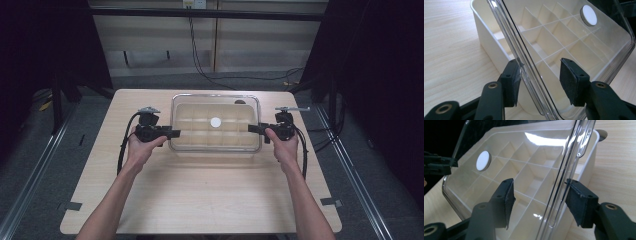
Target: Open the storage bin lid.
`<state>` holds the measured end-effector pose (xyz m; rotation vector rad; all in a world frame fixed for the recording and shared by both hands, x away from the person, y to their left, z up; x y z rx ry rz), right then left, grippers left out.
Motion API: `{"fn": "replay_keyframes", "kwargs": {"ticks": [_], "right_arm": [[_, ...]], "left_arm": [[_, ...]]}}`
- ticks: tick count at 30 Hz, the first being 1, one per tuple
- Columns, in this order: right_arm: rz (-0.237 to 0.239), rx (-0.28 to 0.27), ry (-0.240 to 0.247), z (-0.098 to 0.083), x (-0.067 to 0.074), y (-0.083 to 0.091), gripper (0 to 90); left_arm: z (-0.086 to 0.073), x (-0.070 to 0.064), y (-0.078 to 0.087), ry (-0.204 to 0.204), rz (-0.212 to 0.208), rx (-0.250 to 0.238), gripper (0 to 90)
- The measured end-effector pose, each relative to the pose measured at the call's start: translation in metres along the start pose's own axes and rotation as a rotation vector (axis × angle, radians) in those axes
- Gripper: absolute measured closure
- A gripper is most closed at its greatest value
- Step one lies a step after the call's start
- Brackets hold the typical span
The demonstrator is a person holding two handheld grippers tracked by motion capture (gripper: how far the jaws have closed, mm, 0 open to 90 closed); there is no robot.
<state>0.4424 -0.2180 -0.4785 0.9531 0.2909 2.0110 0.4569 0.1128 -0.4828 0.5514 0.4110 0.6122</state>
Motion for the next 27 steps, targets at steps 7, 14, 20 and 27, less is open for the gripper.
{"fn": "replay_keyframes", "kwargs": {"ticks": [7, 14, 20, 27], "right_arm": [[-0.003, -0.016, 0.012, 0.000, -0.002, 0.002, 50.4], [-0.050, -0.016, 0.049, 0.001, 0.001, 0.007, 56.9], [-0.033, -0.035, 0.042, 0.002, 0.002, 0.012, 60.6], [-0.021, -0.047, 0.041, 0.001, 0.006, 0.016, 64.1]], "left_arm": [[0.000, -0.002, 0.001, -0.014, 0.004, 0.001, 52.2], [0.002, -0.004, 0.005, -0.008, -0.002, -0.022, 57.5], [0.002, -0.006, 0.007, -0.004, -0.008, -0.045, 59.3], [0.000, -0.007, 0.012, -0.012, -0.008, -0.052, 61.5]]}}
Point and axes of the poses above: each handheld gripper's, and its own axes: y roughly backward along the jaws, z roughly out of its top, x roughly to its left, the point moved 8 cm from there along -y, roughly forward along the jaws, and after that the axes turned 8 degrees about -y, right-handed, at the moved point
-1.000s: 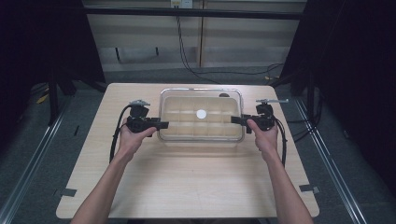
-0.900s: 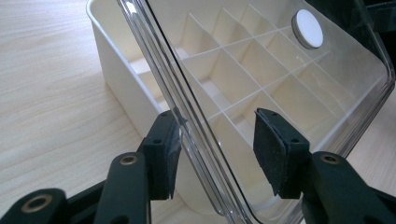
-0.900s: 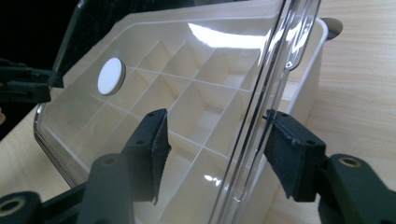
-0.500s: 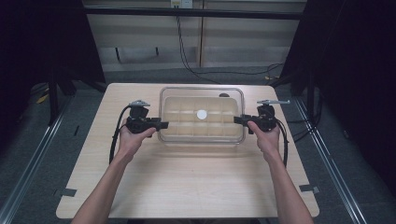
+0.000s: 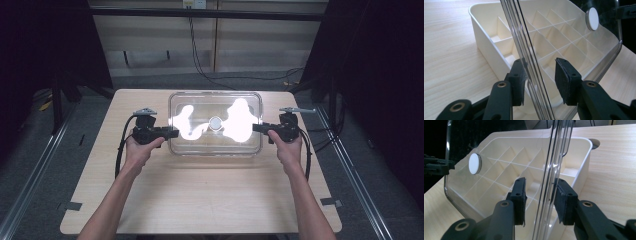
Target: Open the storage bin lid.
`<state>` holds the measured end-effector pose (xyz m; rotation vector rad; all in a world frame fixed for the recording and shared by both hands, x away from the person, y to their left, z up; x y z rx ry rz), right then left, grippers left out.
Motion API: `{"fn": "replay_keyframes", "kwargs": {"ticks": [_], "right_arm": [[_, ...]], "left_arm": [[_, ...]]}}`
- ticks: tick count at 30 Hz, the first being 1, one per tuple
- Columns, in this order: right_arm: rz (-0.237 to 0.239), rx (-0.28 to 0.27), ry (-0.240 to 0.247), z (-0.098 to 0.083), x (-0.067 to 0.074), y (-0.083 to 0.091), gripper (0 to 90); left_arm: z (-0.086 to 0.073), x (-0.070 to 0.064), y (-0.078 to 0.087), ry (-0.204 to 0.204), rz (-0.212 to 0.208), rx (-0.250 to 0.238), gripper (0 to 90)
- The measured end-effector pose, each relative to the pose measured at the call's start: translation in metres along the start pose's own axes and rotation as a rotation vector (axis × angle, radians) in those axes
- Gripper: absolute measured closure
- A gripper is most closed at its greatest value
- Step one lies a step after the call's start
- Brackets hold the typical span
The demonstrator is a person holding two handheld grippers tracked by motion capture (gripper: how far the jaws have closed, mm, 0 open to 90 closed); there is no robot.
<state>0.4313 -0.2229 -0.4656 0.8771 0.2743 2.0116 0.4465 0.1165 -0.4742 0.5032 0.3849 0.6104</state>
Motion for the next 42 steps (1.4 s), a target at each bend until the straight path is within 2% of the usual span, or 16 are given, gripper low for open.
{"fn": "replay_keyframes", "kwargs": {"ticks": [6, 19, 23, 27, 30, 31, 32, 34, 38, 42], "right_arm": [[0.022, -0.013, 0.004, -0.001, 0.006, 0.010, 69.1], [0.033, -0.045, -0.004, -0.007, 0.007, 0.016, 71.0], [0.032, -0.052, -0.009, -0.010, 0.007, 0.017, 70.9], [0.040, -0.057, -0.009, -0.009, 0.010, 0.022, 71.3], [0.046, -0.056, -0.005, -0.010, 0.012, 0.024, 71.3], [0.046, -0.056, -0.005, -0.010, 0.012, 0.024, 71.3], [0.055, -0.058, -0.007, -0.012, 0.014, 0.026, 71.8], [0.043, -0.058, 0.002, -0.013, 0.015, 0.027, 71.2], [0.050, -0.062, 0.001, -0.013, 0.016, 0.029, 71.2], [0.045, -0.059, 0.005, -0.014, 0.016, 0.030, 71.1]], "left_arm": [[0.000, -0.004, 0.006, -0.011, 0.005, -0.020, 65.3], [-0.002, -0.008, 0.010, -0.027, 0.007, -0.023, 68.7], [-0.005, -0.011, 0.010, -0.019, 0.005, -0.032, 69.2], [-0.006, -0.013, 0.014, -0.031, -0.004, -0.035, 69.5], [-0.008, -0.016, 0.019, 0.004, -0.044, -0.062, 70.9], [-0.008, -0.016, 0.019, 0.004, -0.044, -0.062, 71.2], [-0.011, -0.018, 0.020, -0.024, -0.019, -0.039, 70.6], [-0.011, -0.022, 0.023, -0.037, -0.013, -0.038, 70.3], [-0.010, -0.024, 0.025, -0.033, -0.020, -0.052, 70.8], [-0.012, -0.026, 0.024, -0.039, -0.010, -0.046, 70.6]]}}
Point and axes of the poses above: each handheld gripper's, and its own axes: y roughly backward along the jaws, z roughly out of its top, x roughly to its left, the point moved 8 cm from there along -y, roughly forward along the jaws, and after that the axes turned 8 degrees about -y, right-handed, at the moved point
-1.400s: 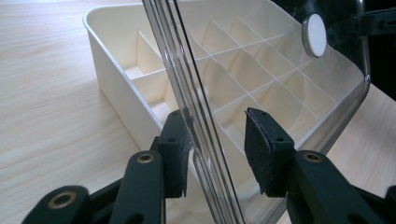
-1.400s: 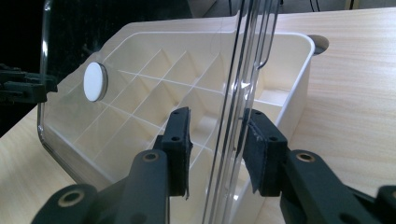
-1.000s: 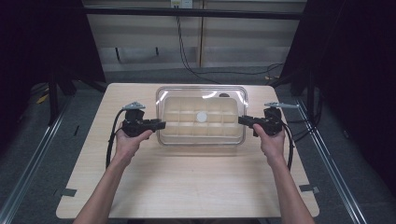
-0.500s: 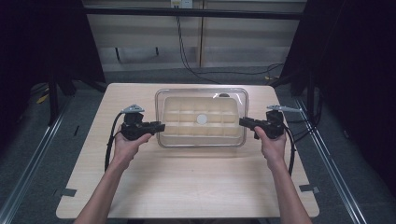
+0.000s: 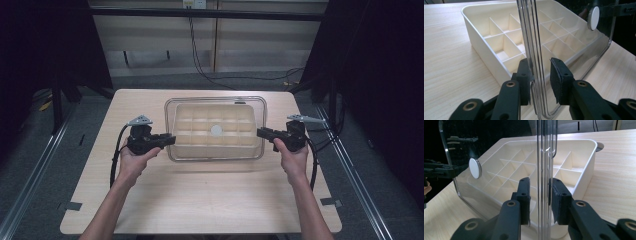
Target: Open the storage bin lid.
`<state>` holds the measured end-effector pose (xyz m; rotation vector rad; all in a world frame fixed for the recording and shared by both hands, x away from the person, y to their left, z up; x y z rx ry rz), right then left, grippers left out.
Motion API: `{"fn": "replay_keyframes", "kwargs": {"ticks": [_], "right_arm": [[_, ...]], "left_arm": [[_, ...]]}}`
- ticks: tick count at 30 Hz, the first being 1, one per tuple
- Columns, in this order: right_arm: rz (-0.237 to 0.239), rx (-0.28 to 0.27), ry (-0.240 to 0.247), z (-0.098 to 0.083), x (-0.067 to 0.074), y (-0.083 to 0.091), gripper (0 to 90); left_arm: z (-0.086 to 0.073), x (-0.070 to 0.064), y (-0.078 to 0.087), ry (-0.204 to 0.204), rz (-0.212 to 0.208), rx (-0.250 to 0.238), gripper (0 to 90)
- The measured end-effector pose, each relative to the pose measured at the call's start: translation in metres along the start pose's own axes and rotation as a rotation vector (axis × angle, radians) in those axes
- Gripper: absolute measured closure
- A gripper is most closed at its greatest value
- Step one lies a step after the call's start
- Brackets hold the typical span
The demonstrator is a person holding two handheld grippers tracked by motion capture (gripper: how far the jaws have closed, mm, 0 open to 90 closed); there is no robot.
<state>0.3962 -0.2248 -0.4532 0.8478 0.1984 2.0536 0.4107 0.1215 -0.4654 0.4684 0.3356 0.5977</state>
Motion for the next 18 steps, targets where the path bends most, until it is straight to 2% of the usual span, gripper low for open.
{"fn": "replay_keyframes", "kwargs": {"ticks": [6, 14, 17, 18], "right_arm": [[-0.018, 0.022, -0.001, -0.006, -0.001, -0.002, 70.0], [-0.006, 0.028, 0.003, -0.009, 0.003, 0.000, 70.1], [0.007, 0.043, -0.022, -0.016, 0.005, -0.001, 70.4], [0.008, 0.048, -0.026, -0.019, 0.006, 0.000, 70.4]], "left_arm": [[-0.002, -0.003, 0.003, -0.009, 0.000, 0.009, 70.6], [-0.003, -0.005, 0.010, -0.008, 0.006, 0.006, 70.7], [-0.004, -0.006, 0.013, 0.003, 0.008, -0.001, 70.4], [-0.006, -0.007, 0.014, -0.005, 0.010, 0.006, 70.3]]}}
Point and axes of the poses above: each handheld gripper's, and its own axes: y roughly backward along the jaws, z roughly out of its top, x roughly to its left, the point moved 8 cm from there along -y, roughly forward along the jaws, and after that the axes turned 8 degrees about -y, right-handed, at the moved point
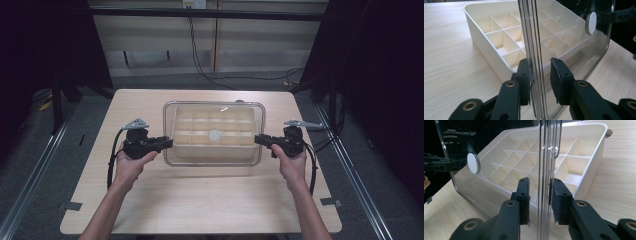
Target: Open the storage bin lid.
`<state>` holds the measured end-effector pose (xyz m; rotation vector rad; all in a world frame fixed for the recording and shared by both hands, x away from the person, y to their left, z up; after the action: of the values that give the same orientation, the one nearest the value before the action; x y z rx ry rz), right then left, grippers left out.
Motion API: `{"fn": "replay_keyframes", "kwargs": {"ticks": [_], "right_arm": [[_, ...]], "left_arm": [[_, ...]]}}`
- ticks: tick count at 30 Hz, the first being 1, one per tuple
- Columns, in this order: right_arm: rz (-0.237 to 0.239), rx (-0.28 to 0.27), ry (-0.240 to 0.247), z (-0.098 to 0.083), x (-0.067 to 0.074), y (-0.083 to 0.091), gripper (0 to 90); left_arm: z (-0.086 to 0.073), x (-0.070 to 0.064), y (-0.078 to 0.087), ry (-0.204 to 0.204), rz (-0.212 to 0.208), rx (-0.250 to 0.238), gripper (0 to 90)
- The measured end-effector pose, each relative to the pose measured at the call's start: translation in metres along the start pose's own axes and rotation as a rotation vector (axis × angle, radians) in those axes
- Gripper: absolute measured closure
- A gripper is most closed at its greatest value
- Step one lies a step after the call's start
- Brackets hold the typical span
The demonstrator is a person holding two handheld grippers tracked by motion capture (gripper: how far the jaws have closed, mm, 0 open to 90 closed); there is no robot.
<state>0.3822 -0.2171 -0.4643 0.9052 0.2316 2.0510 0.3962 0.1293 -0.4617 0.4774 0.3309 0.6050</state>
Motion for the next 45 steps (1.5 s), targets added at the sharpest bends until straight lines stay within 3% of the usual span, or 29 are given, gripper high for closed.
{"fn": "replay_keyframes", "kwargs": {"ticks": [8, 20, 25, 32, 42, 45], "right_arm": [[-0.001, -0.013, 0.014, -0.001, 0.009, 0.015, 71.3], [0.002, -0.032, 0.010, -0.002, 0.008, 0.038, 71.7], [0.003, -0.020, 0.017, -0.008, 0.011, 0.041, 71.8], [0.005, -0.005, 0.026, -0.014, 0.018, 0.041, 71.9], [0.024, 0.018, 0.022, -0.024, 0.028, 0.046, 72.6], [-0.006, 0.033, 0.054, -0.029, 0.031, 0.046, 71.7]], "left_arm": [[-0.001, -0.007, 0.003, -0.015, -0.018, -0.003, 69.9], [0.001, -0.028, 0.005, -0.051, -0.045, 0.015, 70.1], [-0.003, -0.033, 0.008, -0.059, -0.036, 0.031, 70.1], [-0.011, -0.033, 0.013, -0.034, -0.033, 0.031, 70.1], [-0.014, -0.036, 0.024, -0.061, -0.021, 0.041, 69.3], [-0.018, -0.039, 0.027, -0.059, -0.016, 0.038, 69.7]]}}
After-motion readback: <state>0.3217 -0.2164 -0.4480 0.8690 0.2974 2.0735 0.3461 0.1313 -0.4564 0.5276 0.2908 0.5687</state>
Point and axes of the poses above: each handheld gripper's, and its own axes: y roughly backward along the jaws, z roughly out of its top, x roughly to its left, the point moved 8 cm from there along -y, roughly forward along the jaws, and after that the axes turned 8 degrees about -y, right-handed, at the moved point
